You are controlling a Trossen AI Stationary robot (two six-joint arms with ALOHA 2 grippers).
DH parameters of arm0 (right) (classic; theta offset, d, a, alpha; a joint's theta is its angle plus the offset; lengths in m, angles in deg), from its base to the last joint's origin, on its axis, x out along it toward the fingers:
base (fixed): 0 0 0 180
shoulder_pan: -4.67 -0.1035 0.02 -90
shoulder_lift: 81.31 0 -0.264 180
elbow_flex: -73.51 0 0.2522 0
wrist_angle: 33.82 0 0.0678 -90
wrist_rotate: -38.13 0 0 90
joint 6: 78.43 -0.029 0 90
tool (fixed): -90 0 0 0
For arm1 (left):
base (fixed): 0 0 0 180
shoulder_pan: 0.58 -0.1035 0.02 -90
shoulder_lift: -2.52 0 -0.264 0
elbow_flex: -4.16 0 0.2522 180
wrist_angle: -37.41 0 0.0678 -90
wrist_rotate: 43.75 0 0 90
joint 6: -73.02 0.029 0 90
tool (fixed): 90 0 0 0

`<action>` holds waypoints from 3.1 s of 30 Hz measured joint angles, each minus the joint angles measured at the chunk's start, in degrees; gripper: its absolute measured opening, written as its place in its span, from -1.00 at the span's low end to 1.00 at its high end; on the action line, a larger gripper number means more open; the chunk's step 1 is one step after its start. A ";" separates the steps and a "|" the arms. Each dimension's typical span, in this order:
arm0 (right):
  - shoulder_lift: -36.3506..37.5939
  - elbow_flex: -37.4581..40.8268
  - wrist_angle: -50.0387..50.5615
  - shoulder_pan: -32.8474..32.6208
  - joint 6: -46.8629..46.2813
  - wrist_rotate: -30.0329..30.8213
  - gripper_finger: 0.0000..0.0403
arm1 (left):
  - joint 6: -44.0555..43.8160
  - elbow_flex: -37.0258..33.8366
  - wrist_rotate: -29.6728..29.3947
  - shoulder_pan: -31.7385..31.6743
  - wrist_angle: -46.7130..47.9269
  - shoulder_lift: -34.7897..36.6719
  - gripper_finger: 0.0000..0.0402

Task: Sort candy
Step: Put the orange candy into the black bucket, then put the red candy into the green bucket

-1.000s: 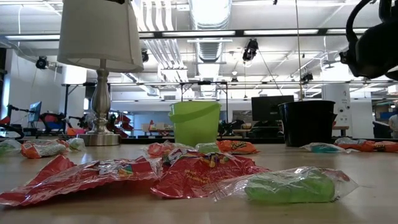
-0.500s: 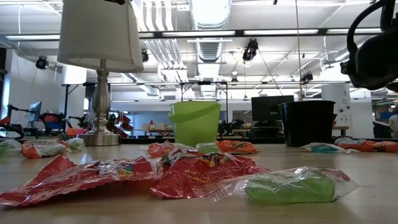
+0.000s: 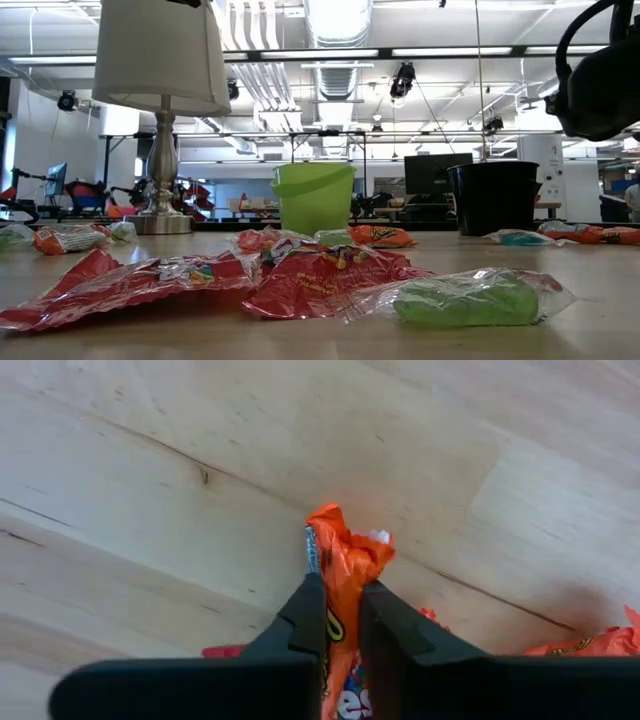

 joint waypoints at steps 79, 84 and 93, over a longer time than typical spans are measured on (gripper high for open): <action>28.54 -8.48 24.07 75.76 83.23 20.05 -0.60 | -8.37 -0.31 -3.85 0.00 -1.38 -0.37 -0.55; 28.54 -8.48 23.63 76.22 83.30 20.05 -0.51 | -10.06 -0.31 -4.26 0.00 -1.45 -0.70 -0.55; 28.56 -8.81 23.65 76.13 83.06 19.30 -0.51 | -10.10 -0.31 -4.70 -0.07 -1.10 -3.10 -0.44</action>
